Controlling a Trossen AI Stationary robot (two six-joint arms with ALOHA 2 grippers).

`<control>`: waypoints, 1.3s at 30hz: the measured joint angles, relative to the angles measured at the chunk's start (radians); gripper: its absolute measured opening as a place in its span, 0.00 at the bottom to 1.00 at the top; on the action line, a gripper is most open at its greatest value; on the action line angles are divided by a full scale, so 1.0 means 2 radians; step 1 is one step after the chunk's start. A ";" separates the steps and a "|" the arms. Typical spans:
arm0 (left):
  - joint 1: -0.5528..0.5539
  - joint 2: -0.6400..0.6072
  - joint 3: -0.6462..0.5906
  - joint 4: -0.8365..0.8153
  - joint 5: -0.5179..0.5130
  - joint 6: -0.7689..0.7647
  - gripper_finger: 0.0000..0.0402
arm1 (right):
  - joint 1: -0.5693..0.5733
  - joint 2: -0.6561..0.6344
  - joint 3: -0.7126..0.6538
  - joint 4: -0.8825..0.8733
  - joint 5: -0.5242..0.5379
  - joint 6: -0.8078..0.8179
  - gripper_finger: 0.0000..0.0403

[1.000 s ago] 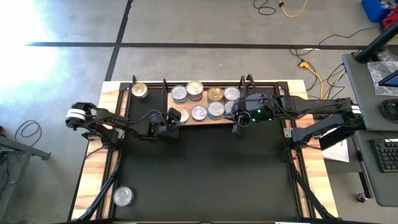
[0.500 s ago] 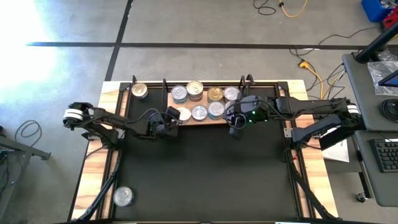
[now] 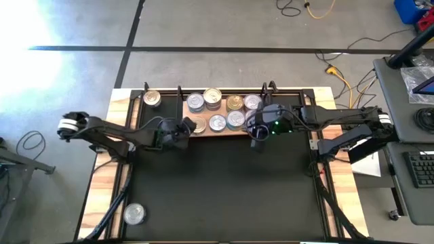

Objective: Stack canned seafood by type on shelf
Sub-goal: Put the blue-pink tuna can on the shelf

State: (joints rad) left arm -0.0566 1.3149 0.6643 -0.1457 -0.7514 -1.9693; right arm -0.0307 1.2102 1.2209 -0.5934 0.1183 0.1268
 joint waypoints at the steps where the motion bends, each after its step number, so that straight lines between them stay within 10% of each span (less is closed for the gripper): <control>1: -0.011 -0.005 0.008 -0.003 -0.002 0.020 0.68 | 0.000 0.000 0.000 0.000 -0.001 0.003 0.03; 9: -0.076 -0.003 0.099 -0.006 -0.062 0.208 0.68 | 0.007 -0.003 0.000 0.000 -0.057 0.016 0.03; 20: -0.004 0.038 0.323 -0.149 0.055 0.493 0.68 | 0.005 -0.013 0.001 -0.006 -0.080 0.023 0.03; 39: 0.048 0.190 0.494 -0.526 0.167 0.443 0.65 | 0.005 -0.039 0.001 -0.106 -0.072 0.028 0.03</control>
State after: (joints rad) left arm 0.0393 1.6950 1.6527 -1.1973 -0.4177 -1.0837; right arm -0.0198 1.1323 1.2228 -0.8062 -0.0259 0.1829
